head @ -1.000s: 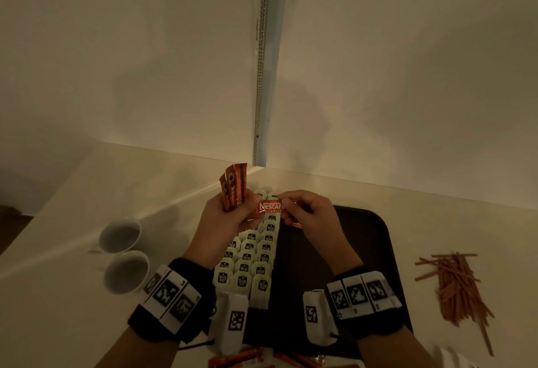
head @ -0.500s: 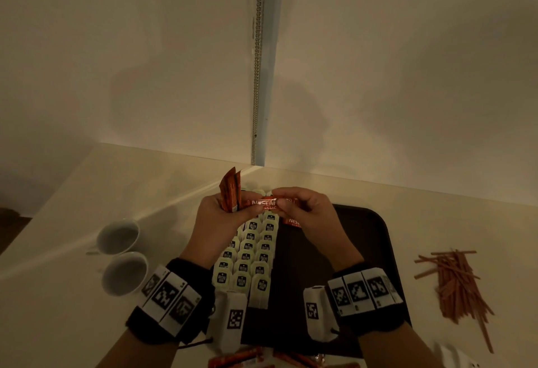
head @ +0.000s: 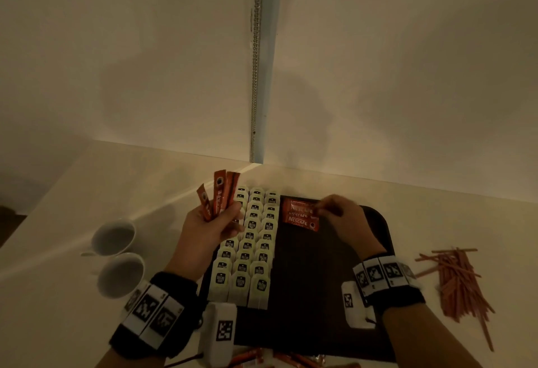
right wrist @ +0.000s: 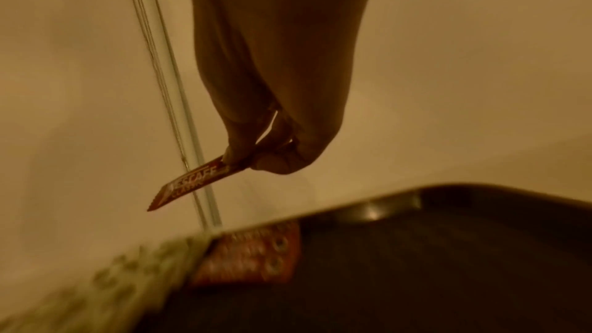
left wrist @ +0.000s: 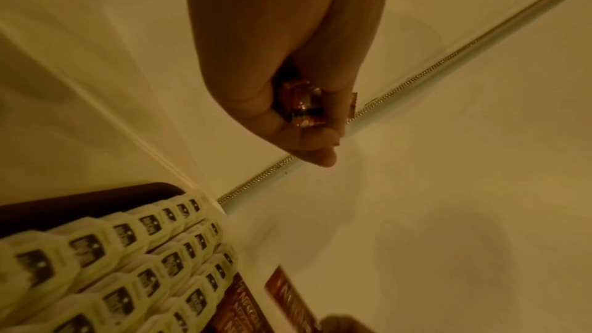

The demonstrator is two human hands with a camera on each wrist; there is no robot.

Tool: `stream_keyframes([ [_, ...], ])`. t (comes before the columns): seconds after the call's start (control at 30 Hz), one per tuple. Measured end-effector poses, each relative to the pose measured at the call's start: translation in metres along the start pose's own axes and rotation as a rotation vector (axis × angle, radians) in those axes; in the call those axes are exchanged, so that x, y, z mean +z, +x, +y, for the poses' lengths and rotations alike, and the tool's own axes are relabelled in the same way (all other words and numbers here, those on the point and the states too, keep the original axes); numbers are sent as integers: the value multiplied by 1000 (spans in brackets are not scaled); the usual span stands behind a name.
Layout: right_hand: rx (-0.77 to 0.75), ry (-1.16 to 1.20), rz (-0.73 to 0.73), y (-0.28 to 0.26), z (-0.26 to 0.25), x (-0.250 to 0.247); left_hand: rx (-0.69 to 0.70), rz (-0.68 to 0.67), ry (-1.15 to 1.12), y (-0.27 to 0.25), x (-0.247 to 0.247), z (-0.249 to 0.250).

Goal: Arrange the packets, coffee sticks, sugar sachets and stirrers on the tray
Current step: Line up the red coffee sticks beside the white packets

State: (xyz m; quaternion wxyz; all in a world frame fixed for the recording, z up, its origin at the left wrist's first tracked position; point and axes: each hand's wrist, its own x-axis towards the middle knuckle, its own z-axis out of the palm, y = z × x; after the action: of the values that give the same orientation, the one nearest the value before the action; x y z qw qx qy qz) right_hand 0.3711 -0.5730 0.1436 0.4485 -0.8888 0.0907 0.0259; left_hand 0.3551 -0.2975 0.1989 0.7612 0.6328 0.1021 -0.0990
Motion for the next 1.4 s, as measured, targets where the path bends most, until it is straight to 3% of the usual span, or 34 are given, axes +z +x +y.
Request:
stream_keyframes([
  [0.13, 166, -5, -92, -6, 43, 21, -82, -10, -10, -4, -10, -8],
  [0.23, 235, 18, -44, -8, 54, 33, -111, -13, -26, -5, -13, -12],
  [0.4, 229, 45, 100, 1, 53, 41, -115, -14, -35, -5, -14, -13],
  [0.93, 289, -92, 130, 17, 50, 49, -198, -71, -49, -5, -9, -10],
  [1.4, 277, -123, 118, 19, 50, 48, -163, -82, -45, -3, -6, -11],
])
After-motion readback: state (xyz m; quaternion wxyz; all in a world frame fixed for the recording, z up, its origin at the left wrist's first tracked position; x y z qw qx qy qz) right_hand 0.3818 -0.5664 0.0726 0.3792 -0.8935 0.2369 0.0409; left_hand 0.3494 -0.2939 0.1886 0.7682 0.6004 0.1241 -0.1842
